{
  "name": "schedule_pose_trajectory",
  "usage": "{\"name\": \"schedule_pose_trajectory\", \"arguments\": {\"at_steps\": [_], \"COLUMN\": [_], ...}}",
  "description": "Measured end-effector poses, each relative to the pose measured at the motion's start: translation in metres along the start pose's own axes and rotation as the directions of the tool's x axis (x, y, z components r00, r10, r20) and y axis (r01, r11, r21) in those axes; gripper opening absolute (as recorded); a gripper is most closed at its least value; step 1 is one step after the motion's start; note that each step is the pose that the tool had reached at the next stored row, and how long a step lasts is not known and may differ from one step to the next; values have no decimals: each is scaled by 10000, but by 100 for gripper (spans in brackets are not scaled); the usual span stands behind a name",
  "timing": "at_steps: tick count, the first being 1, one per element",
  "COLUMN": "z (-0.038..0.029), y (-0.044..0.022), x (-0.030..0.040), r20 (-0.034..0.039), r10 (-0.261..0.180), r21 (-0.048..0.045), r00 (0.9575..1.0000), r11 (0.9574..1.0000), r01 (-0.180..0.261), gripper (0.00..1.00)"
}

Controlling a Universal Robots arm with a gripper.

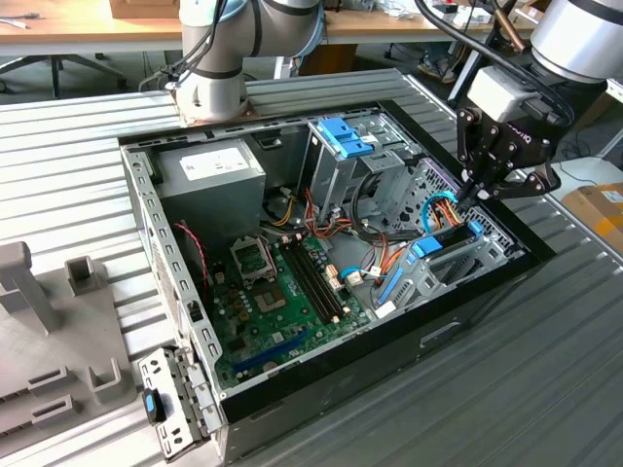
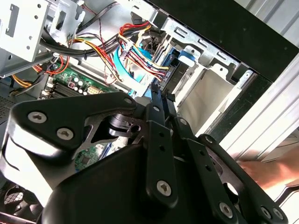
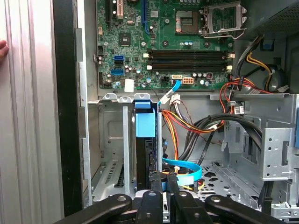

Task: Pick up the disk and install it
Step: 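Insert the second disk wire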

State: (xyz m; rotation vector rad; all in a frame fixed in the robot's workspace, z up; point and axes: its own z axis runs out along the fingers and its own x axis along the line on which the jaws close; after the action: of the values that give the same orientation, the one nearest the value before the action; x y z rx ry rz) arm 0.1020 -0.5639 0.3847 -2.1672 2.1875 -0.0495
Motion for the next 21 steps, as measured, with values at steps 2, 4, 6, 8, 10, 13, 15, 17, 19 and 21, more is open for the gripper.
{"name": "schedule_pose_trajectory", "arguments": {"at_steps": [2, 4, 6, 8, 10, 13, 15, 17, 19, 21], "z": [0, 1, 1, 3, 1, 6, 32, 49, 54, 56], "y": [0, 0, 0, 0, 0, 0, 1, 2, 4, 5], "x": [0, 0, 0, 1, 3, 24, 52, 53, 56, 71], "r20": [0, 0, 0, 35, 380, 453, 448, 416, 413, 425], "r10": [0, 0, 0, 2, 25, 39, 184, 596, 724, 725], "r21": [0, 0, 0, -1, -4, -5, -1, 8, 11, 10], "r00": [10000, 10000, 10000, 10000, 9993, 9990, 9988, 9974, 9965, 9965], "r11": [10000, 10000, 10000, 10000, 10000, 10000, 9998, 9982, 9974, 9974], "r01": [0, 0, 0, -2, -25, -39, -184, -596, -725, -727], "gripper": [16, 16, 16, 16, 16, 16, 16, 16, 16, 16]}}
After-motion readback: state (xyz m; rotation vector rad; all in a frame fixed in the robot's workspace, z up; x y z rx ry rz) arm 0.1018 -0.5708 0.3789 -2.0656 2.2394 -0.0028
